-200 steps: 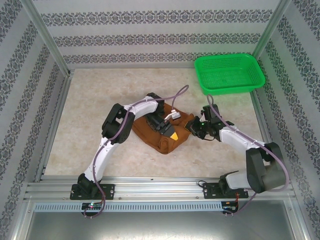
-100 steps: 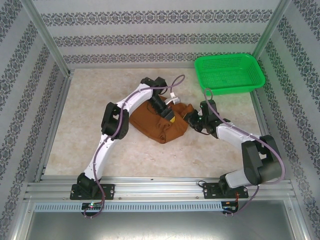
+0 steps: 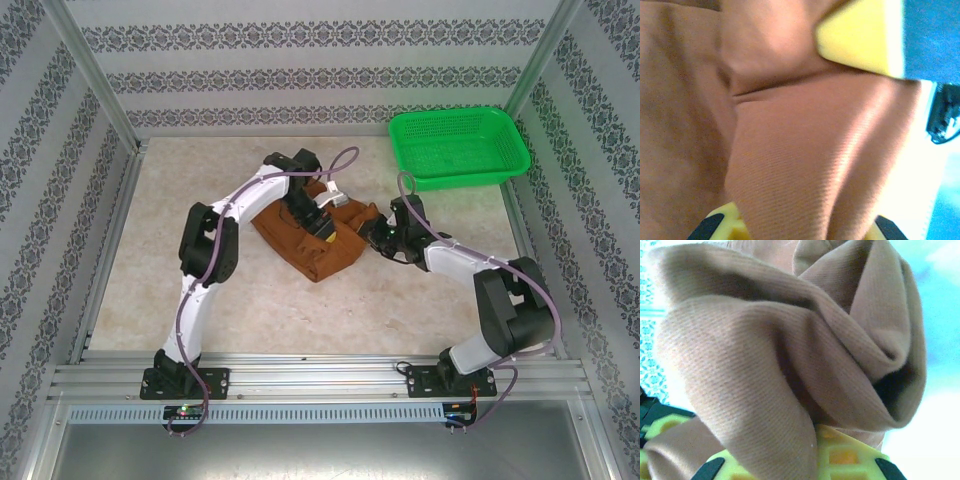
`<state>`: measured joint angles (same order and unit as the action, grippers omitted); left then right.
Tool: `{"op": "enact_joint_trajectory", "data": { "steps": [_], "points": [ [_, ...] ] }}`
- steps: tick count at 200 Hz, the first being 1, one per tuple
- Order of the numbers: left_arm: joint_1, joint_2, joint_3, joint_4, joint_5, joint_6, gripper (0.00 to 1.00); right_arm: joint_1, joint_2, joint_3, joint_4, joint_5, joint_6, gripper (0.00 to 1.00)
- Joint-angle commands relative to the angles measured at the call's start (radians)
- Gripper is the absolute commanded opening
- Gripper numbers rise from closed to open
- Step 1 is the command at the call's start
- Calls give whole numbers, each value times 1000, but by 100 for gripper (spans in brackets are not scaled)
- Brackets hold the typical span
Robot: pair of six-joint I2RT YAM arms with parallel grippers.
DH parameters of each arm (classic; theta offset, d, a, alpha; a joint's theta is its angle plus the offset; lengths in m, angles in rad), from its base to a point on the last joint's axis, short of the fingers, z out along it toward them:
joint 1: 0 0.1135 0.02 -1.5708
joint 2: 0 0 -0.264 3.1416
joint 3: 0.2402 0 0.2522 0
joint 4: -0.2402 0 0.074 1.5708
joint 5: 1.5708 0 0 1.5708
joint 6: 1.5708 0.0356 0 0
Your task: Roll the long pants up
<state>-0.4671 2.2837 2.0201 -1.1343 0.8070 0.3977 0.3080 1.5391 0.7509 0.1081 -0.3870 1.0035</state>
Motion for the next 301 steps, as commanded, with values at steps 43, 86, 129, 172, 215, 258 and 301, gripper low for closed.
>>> {"op": "enact_joint_trajectory", "data": {
  "steps": [43,86,129,172,215,258,301],
  "points": [
    [-62,-281,-355,-54,278,91,7,-14,103,17,-306,19,-40,0],
    [-48,-450,-531,68,407,13,32,-12,57,15,-344,26,-52,0],
    [-56,-436,-409,111,-10,-158,51,-8,42,2,-332,28,-47,0],
    [-223,-645,-622,451,-771,-187,52,-9,71,-1,-320,24,-48,0],
    [-333,-693,-626,433,-869,-199,60,-4,87,-5,-317,30,-44,0],
    [-464,-558,-588,448,-834,-209,100,9,115,-12,-302,27,-38,0],
    [-506,-456,-505,433,-868,-203,100,14,107,-29,-287,26,-33,0]
  ]
}}
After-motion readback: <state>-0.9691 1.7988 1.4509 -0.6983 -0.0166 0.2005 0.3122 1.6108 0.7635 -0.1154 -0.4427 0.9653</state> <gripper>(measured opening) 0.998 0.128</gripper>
